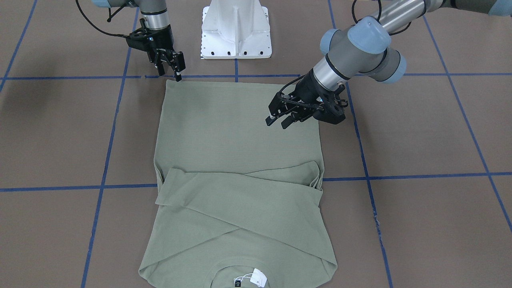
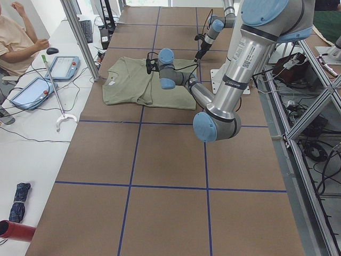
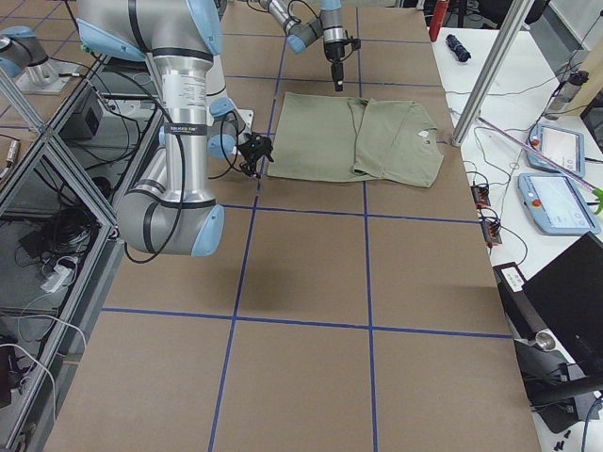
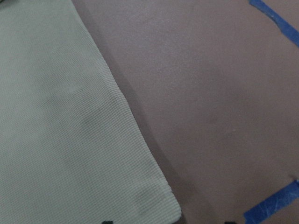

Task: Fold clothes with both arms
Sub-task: 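Move both grippers to the corners of the shirt hem nearest the robot, then grasp the two hem corners with the left and right grippers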

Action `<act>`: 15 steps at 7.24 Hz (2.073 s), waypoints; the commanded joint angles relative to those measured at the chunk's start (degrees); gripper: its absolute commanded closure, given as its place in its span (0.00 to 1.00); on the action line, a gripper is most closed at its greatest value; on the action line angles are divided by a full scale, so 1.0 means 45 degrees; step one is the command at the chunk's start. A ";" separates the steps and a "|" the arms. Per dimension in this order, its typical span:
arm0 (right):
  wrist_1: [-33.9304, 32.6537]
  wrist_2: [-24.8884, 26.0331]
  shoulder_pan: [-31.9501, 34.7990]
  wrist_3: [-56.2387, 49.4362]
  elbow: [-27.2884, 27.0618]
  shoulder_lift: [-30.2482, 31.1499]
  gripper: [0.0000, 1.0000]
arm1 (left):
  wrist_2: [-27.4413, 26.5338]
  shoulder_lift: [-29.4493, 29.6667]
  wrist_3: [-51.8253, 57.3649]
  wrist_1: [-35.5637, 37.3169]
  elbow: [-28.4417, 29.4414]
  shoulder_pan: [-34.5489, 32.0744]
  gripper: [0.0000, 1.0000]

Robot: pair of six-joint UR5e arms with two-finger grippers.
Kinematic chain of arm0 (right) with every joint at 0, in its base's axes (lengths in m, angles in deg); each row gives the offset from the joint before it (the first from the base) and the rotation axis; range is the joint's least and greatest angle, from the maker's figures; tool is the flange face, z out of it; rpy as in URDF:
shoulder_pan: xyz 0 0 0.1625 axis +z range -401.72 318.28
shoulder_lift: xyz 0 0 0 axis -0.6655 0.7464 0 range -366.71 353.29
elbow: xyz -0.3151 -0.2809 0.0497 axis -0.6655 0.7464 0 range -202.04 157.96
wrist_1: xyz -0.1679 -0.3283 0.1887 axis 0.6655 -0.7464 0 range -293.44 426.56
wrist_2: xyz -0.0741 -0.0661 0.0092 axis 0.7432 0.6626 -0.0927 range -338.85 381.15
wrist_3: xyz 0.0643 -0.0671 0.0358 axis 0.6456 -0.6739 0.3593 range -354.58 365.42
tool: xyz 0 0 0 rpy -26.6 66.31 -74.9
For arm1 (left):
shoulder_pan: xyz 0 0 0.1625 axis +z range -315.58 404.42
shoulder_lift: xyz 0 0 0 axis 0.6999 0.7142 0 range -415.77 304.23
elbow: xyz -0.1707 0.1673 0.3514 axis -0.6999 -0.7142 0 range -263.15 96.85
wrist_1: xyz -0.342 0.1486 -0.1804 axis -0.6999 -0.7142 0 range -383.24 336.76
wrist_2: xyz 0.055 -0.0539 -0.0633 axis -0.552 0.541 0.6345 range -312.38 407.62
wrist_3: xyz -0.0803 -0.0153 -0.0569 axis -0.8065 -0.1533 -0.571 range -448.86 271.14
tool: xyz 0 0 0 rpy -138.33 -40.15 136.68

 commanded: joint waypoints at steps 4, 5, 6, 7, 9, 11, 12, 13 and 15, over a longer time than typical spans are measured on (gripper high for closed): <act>-0.0375 -0.0016 0.0060 -0.0025 -0.0022 -0.0106 0.73 | -0.0003 -0.0232 0.0005 -0.0019 -0.0052 -0.0002 0.38; -0.0375 -0.0016 0.0080 -0.0025 -0.0042 -0.0067 0.97 | -0.0003 -0.0253 0.0005 -0.0019 -0.0053 -0.0021 0.38; -0.0375 -0.0016 0.0080 -0.0025 -0.0061 -0.0028 1.00 | -0.0003 -0.0253 0.0005 -0.0019 -0.0053 -0.0021 0.38; -0.0375 -0.0016 0.0080 -0.0025 -0.0139 0.0030 1.00 | -0.0003 -0.0291 -0.0014 -0.0019 -0.0053 -0.0021 0.38; -0.0626 0.0004 0.0138 -0.0025 -0.0665 0.0031 1.00 | -0.0525 -0.0932 -0.2166 0.0078 -0.0537 0.0191 0.36; -0.0667 -0.0016 0.0138 -0.0025 -0.0959 0.0031 1.00 | -0.2706 -0.2843 -0.2709 0.2074 -0.2718 0.1884 0.36; -0.0668 -0.0016 0.0119 -0.0025 -0.0960 0.0011 1.00 | -0.2775 -0.2889 -0.2903 0.3405 -0.3173 0.2453 0.36; -0.0668 -0.0016 0.0138 -0.0025 -0.0960 -0.0008 1.00 | -0.3337 -0.2928 -0.4085 0.4327 -0.3236 0.3523 0.37; -0.0668 -0.0016 0.0138 -0.0025 -0.0960 0.0011 1.00 | -0.4474 -0.3723 -0.4155 0.5543 -0.3855 0.4820 0.40</act>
